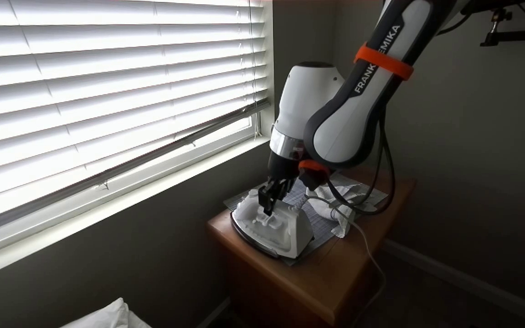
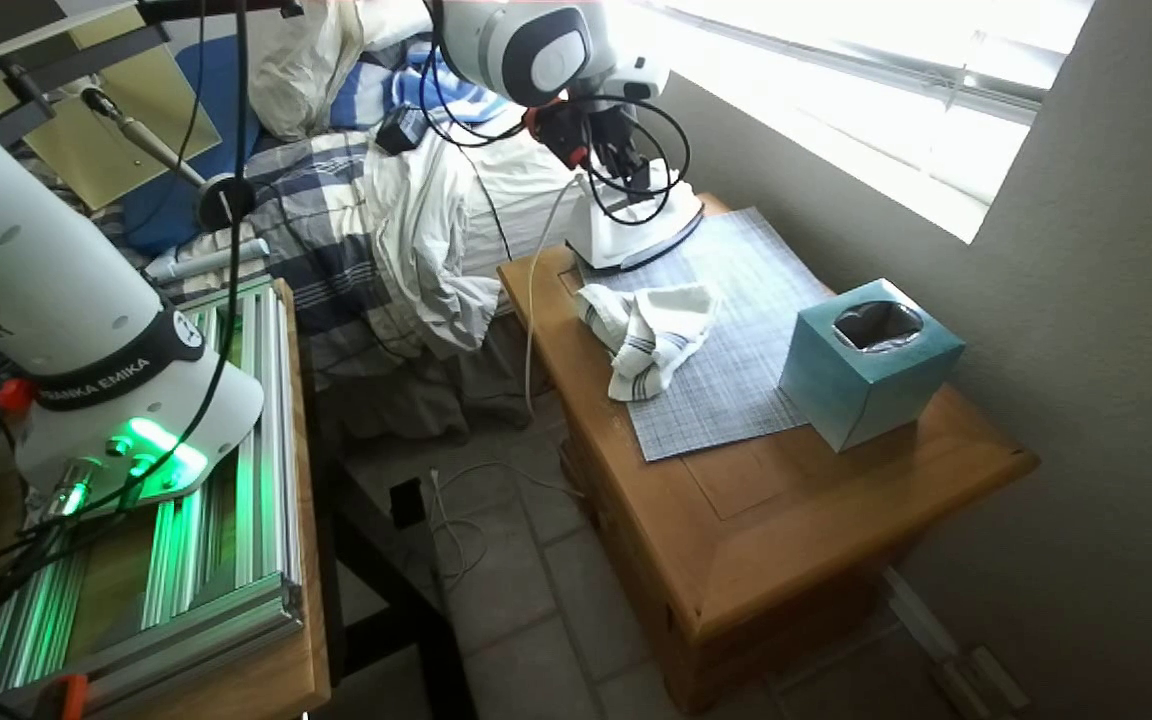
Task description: Lift the pressing iron make it face towards the window and move it to the left
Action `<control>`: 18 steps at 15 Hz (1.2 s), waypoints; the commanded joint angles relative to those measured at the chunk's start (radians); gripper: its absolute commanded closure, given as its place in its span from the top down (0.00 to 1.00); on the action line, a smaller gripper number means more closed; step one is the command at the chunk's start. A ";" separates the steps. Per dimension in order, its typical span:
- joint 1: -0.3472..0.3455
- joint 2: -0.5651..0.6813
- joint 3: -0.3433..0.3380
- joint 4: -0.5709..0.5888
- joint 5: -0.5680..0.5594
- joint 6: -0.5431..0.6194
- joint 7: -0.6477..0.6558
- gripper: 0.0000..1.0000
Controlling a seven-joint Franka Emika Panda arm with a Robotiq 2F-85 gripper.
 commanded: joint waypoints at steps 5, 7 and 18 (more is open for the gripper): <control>-0.081 0.022 0.059 -0.049 0.026 -0.058 -0.045 0.12; -0.097 0.034 0.070 -0.057 0.025 -0.081 -0.058 0.12; -0.116 -0.021 0.095 -0.080 0.006 -0.093 -0.128 0.90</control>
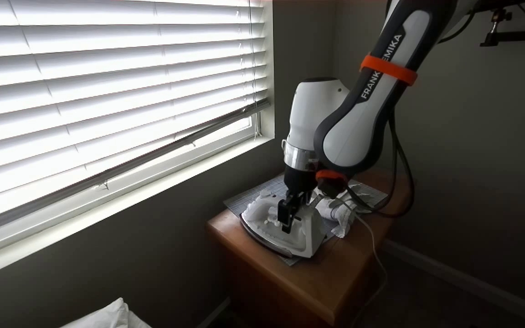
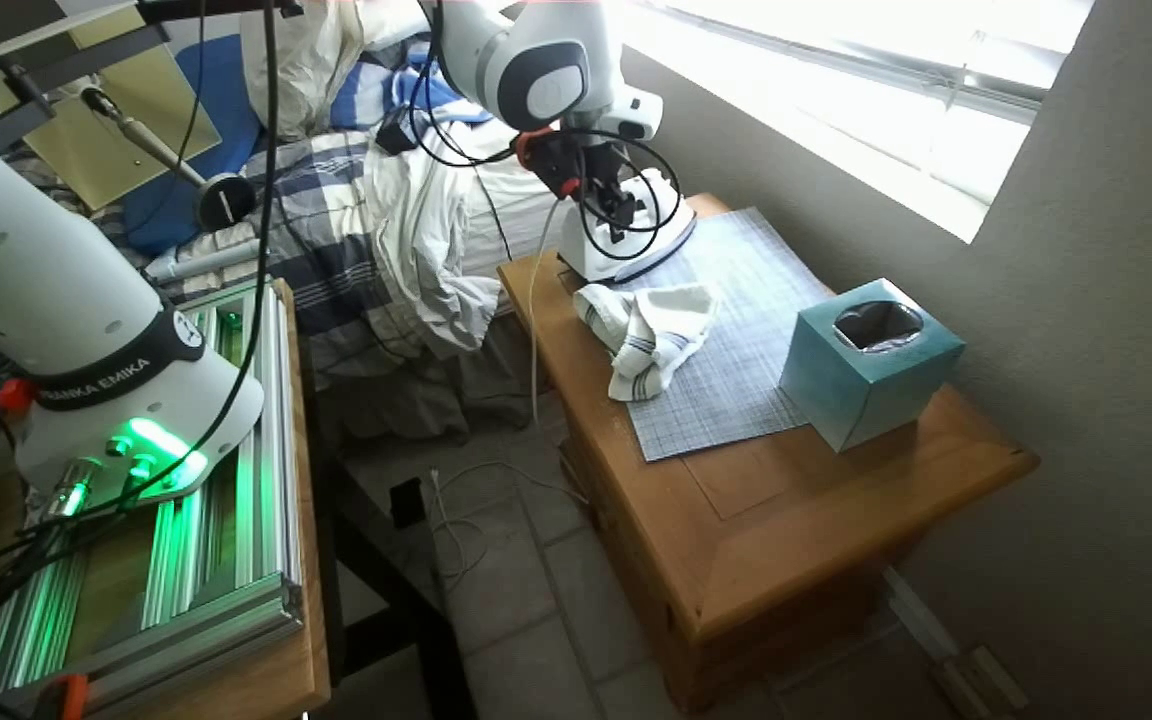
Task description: Lift the pressing iron make it face towards the window and move it to the left
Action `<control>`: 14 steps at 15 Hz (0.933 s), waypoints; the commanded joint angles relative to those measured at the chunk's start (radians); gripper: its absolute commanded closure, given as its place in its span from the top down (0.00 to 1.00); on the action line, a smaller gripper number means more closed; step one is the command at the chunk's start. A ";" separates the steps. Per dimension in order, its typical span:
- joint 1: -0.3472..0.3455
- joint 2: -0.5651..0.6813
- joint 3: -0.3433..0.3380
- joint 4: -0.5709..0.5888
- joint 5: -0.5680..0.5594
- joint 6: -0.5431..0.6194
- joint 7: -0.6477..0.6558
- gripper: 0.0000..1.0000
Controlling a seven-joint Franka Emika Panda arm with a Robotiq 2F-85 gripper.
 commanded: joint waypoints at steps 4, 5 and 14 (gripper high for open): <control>0.018 -0.102 -0.011 -0.056 0.007 -0.060 -0.005 1.00; 0.035 -0.131 -0.029 -0.067 0.001 -0.089 0.014 1.00; 0.155 -0.535 -0.145 -0.225 -0.177 -0.512 0.323 1.00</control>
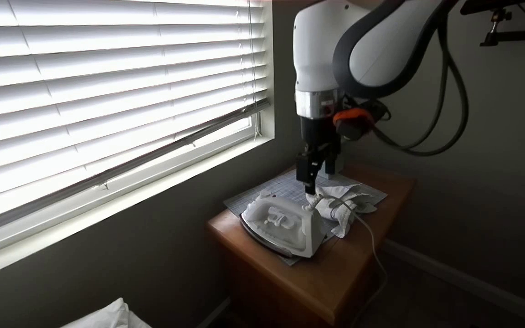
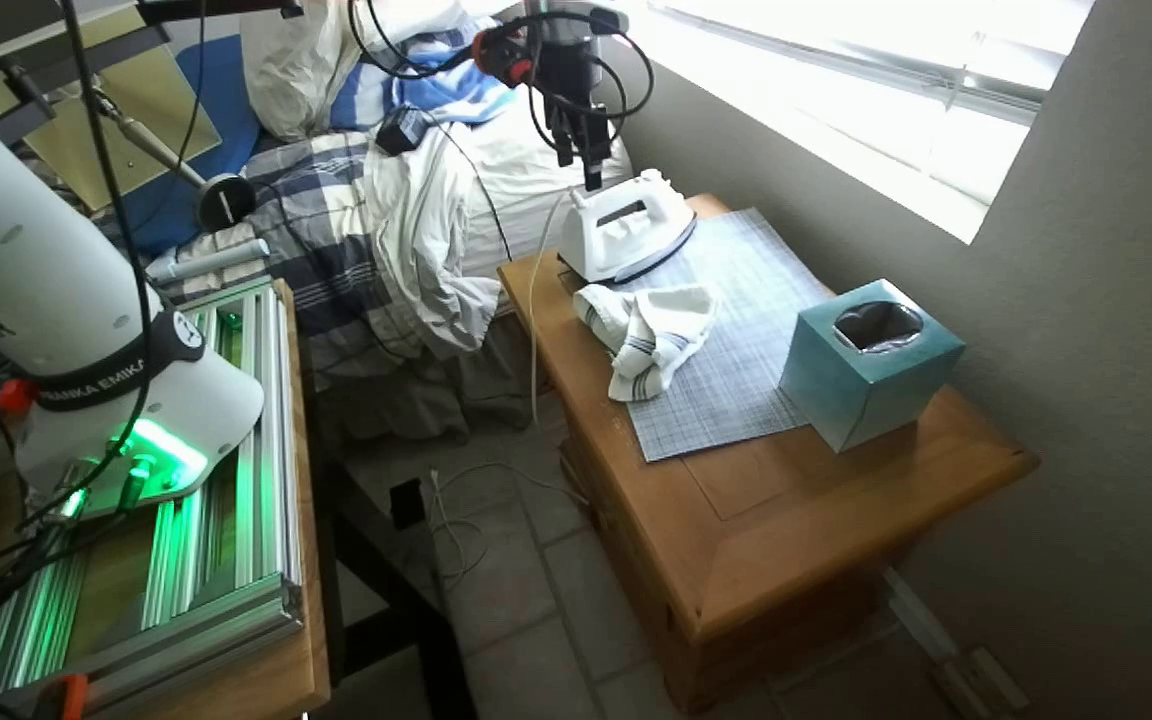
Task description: Lift the pressing iron make it face towards the window and move it to the left
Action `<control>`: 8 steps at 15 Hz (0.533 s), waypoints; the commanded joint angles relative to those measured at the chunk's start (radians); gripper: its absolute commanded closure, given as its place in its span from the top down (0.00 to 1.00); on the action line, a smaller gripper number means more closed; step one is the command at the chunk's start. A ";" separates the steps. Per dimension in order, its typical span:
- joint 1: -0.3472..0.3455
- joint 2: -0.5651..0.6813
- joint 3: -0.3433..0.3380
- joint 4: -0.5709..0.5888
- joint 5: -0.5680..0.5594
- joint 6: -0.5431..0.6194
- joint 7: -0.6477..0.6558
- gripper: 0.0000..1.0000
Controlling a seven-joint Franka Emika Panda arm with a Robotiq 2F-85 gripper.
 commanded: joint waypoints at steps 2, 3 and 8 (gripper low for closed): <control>-0.003 -0.289 0.027 -0.158 -0.092 -0.157 0.146 1.00; -0.014 -0.344 0.044 -0.184 -0.095 -0.185 0.159 1.00; -0.056 -0.567 0.139 -0.274 -0.121 -0.327 0.082 1.00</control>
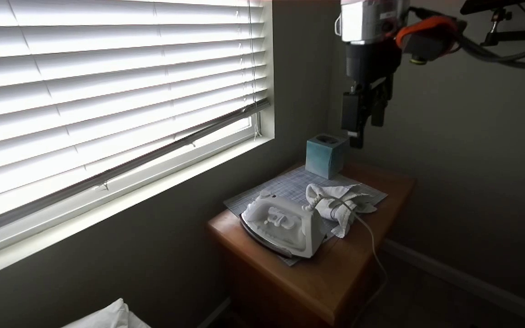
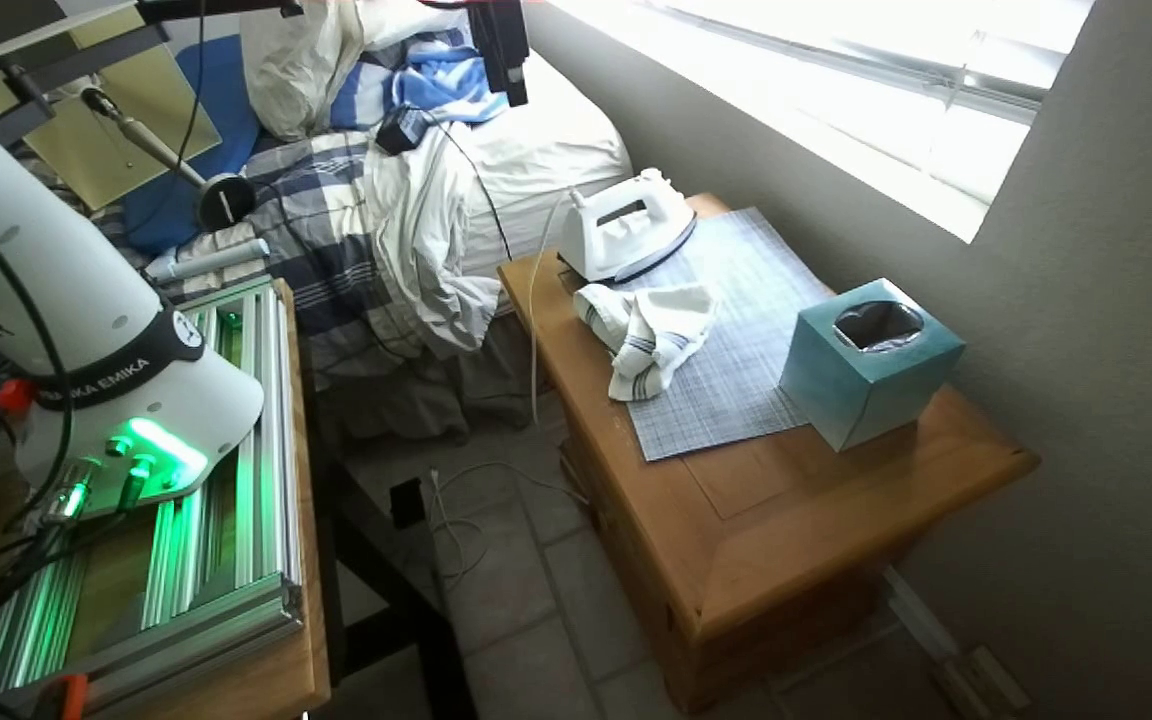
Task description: Lift the pressing iron make it face towards the window and move it to the left
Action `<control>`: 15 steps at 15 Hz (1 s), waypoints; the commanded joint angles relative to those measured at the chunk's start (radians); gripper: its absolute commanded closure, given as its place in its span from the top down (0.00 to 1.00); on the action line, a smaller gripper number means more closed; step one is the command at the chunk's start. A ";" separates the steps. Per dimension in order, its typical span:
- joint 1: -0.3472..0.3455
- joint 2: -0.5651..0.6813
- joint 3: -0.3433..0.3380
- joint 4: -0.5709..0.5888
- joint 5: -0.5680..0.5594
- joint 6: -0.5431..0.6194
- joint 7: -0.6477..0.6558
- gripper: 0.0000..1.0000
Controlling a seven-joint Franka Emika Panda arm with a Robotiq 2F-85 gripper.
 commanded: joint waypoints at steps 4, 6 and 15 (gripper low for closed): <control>-0.056 -0.146 0.125 -0.073 -0.033 -0.071 -0.098 1.00; -0.052 -0.182 0.147 -0.101 -0.033 -0.072 -0.129 1.00; -0.056 -0.193 0.148 -0.112 -0.036 -0.072 -0.148 1.00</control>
